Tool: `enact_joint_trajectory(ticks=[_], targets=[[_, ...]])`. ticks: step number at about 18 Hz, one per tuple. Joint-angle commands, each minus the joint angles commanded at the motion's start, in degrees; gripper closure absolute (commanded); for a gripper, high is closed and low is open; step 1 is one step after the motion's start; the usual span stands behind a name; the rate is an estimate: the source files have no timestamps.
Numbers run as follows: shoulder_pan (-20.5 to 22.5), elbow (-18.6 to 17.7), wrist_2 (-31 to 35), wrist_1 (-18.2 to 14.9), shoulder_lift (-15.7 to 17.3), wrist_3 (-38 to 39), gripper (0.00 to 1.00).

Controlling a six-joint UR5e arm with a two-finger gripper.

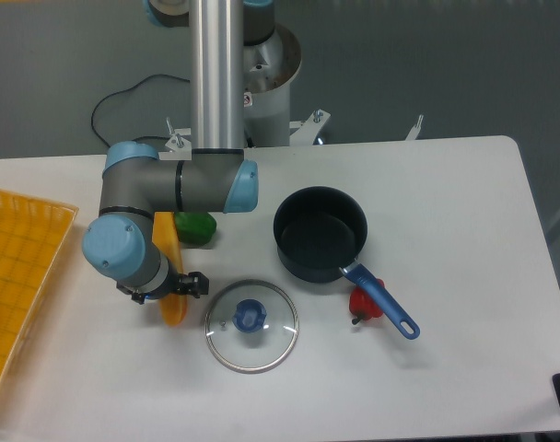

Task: Pick up the long bread
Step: 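Close the gripper around the bread loaf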

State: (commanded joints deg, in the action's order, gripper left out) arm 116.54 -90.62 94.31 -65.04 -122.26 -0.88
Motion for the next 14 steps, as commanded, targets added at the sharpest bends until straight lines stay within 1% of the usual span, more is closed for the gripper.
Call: enact_joint_trajectory(ticks=[2, 3, 4, 6, 8, 11, 12, 14], targets=[[0.0, 0.0, 0.0, 0.0, 0.0, 0.0, 0.41], [0.0, 0.0, 0.0, 0.0, -0.09, 0.0, 0.42], [0.0, 0.0, 0.0, 0.0, -0.09, 0.0, 0.46], [0.0, 0.09, 0.0, 0.09, -0.09, 0.0, 0.52], [0.0, 0.35, 0.0, 0.0, -0.09, 0.0, 0.55], [0.0, 0.44, -0.44, 0.0, -0.09, 0.0, 0.66], [0.0, 0.53, -0.44, -0.26, -0.09, -0.17, 0.68], [0.0, 0.53, -0.35, -0.61, 0.0, -2.71, 0.68]])
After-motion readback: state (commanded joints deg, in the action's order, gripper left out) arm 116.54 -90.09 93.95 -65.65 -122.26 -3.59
